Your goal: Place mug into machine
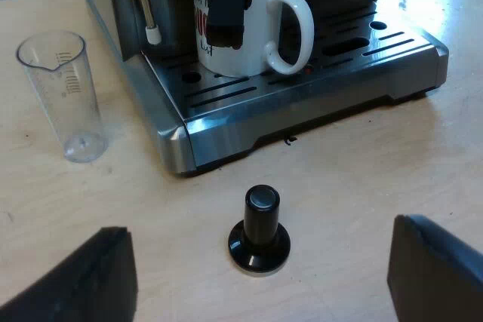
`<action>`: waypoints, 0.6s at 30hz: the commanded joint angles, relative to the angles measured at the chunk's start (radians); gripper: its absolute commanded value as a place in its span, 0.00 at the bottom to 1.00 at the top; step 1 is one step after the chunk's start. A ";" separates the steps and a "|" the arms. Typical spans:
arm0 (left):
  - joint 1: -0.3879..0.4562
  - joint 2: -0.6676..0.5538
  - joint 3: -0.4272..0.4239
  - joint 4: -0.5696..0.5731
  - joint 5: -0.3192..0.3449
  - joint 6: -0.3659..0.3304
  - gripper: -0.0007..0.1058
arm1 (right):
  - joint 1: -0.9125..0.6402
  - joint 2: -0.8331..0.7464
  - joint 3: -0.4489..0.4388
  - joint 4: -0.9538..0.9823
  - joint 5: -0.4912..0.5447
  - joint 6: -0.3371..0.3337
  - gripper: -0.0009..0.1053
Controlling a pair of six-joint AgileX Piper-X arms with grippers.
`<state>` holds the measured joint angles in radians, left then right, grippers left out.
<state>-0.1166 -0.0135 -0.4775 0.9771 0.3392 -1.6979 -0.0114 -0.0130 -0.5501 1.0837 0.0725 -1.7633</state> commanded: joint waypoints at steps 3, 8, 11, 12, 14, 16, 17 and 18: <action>0.014 -0.134 -0.005 -0.018 -0.007 -0.005 0.66 | -0.004 -0.039 0.004 -0.018 -0.006 0.003 0.90; 0.063 -0.134 -0.005 -0.018 -0.007 -0.005 0.66 | -0.004 -0.039 0.004 -0.018 -0.006 0.003 0.90; 0.074 -0.134 -0.005 -0.018 -0.007 -0.005 0.66 | 0.001 -0.039 0.004 -0.018 -0.004 0.003 0.90; 0.074 -0.134 -0.005 -0.018 -0.007 -0.005 0.66 | 0.005 -0.039 0.004 -0.018 -0.004 0.003 0.90; 0.074 -0.134 -0.005 -0.018 -0.007 -0.005 0.66 | 0.004 -0.039 0.004 -0.018 -0.004 0.003 0.90; 0.074 -0.134 -0.005 -0.018 -0.007 -0.005 0.66 | 0.004 -0.039 0.004 -0.018 -0.004 0.003 0.90; 0.074 -0.134 -0.005 -0.018 -0.007 -0.005 0.66 | 0.004 -0.039 0.004 -0.018 -0.004 0.003 0.90; 0.074 -0.134 -0.005 -0.018 -0.007 -0.005 0.66 | 0.004 -0.039 0.004 -0.018 -0.004 0.003 0.90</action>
<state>-0.0437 -0.0135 -0.4775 0.9771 0.3379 -1.6979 -0.0082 -0.0112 -0.5449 1.0738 0.0725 -1.7571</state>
